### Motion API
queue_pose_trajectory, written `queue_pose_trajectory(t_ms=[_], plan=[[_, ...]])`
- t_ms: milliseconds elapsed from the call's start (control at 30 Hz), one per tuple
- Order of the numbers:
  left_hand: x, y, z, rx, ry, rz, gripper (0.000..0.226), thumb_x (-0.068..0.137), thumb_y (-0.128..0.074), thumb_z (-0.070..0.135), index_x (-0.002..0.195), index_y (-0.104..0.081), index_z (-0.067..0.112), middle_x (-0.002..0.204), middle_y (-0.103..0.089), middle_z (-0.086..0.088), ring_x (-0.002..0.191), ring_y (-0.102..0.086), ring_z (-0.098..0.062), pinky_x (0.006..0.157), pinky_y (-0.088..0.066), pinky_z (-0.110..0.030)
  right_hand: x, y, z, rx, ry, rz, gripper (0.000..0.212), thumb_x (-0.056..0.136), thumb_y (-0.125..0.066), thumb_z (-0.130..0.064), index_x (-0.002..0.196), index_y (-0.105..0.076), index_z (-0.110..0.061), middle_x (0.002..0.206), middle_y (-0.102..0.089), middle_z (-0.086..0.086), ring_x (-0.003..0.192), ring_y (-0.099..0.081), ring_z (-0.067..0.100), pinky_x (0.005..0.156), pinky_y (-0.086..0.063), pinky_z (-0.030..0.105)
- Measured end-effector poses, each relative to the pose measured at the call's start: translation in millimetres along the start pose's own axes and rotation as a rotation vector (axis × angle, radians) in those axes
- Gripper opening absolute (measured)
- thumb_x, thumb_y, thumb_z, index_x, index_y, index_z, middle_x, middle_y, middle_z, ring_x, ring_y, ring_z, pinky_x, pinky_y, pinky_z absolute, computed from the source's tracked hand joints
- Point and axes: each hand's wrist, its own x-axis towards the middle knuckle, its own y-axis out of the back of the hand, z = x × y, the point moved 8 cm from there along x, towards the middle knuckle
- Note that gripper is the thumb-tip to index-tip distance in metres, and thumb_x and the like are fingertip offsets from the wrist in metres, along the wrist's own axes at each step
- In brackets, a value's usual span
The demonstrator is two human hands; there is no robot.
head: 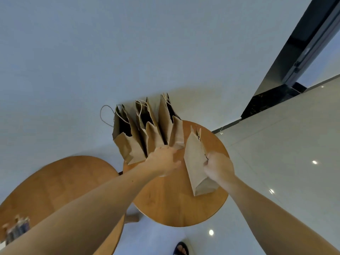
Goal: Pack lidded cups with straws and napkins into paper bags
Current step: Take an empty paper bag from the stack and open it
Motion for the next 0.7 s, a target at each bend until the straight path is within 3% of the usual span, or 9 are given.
queue_pose_trajectory(t_ms=[100, 233, 433, 600, 700], plan=[[-16, 10, -29, 0.005, 0.032, 0.031, 0.054, 0.094, -0.050, 0.048, 0.143, -0.045, 0.028, 0.145, -0.047, -0.001, 0.134, -0.042, -0.025, 0.106, -0.043, -0.047, -13, 12, -49, -0.015, 0.111, -0.020, 0.026, 0.088, -0.057, -0.027, 0.068, -0.041, -0.026, 0.064, -0.052, -0.006, 0.054, -0.049, 0.009, 0.044, -0.030, 0.024], [-50, 25, -78, -0.041, 0.098, 0.056, 0.041, 0.091, -0.053, 0.051, 0.121, -0.058, 0.024, 0.118, -0.059, -0.002, 0.108, -0.056, -0.025, 0.090, -0.054, -0.043, -40, 20, -128, -0.001, 0.246, -0.054, 0.029, 0.086, -0.057, -0.025, 0.066, -0.036, -0.025, 0.062, -0.047, -0.005, 0.051, -0.044, 0.011, 0.044, -0.026, 0.024], [-137, 47, -187, -0.122, 0.250, 0.149, 0.062, 0.089, -0.055, 0.049, 0.144, -0.044, 0.022, 0.147, -0.043, -0.005, 0.133, -0.040, -0.028, 0.106, -0.041, -0.045, -94, 9, -262, -0.020, 0.460, -0.055, 0.029, 0.086, -0.057, -0.025, 0.066, -0.036, -0.025, 0.062, -0.046, -0.005, 0.058, -0.048, 0.018, 0.045, -0.026, 0.027], [-216, 61, -282, -0.144, 0.389, 0.197, 0.044, 0.088, -0.053, 0.050, 0.120, -0.058, 0.019, 0.127, -0.053, -0.005, 0.117, -0.048, -0.028, 0.091, -0.047, -0.042, -137, -19, -362, -0.007, 0.590, -0.070, 0.031, 0.085, -0.055, -0.021, 0.062, -0.035, -0.022, 0.055, -0.041, -0.003, 0.046, -0.039, 0.013, 0.042, -0.022, 0.025], [-254, 60, -329, -0.166, 0.476, 0.230, 0.049, 0.090, -0.053, 0.048, 0.128, -0.054, 0.017, 0.134, -0.050, -0.007, 0.123, -0.047, -0.029, 0.096, -0.047, -0.043, -158, -42, -413, -0.014, 0.666, -0.092, 0.033, 0.083, -0.053, -0.016, 0.059, -0.031, -0.021, 0.053, -0.035, -0.003, 0.044, -0.033, 0.013, 0.041, -0.019, 0.025]])
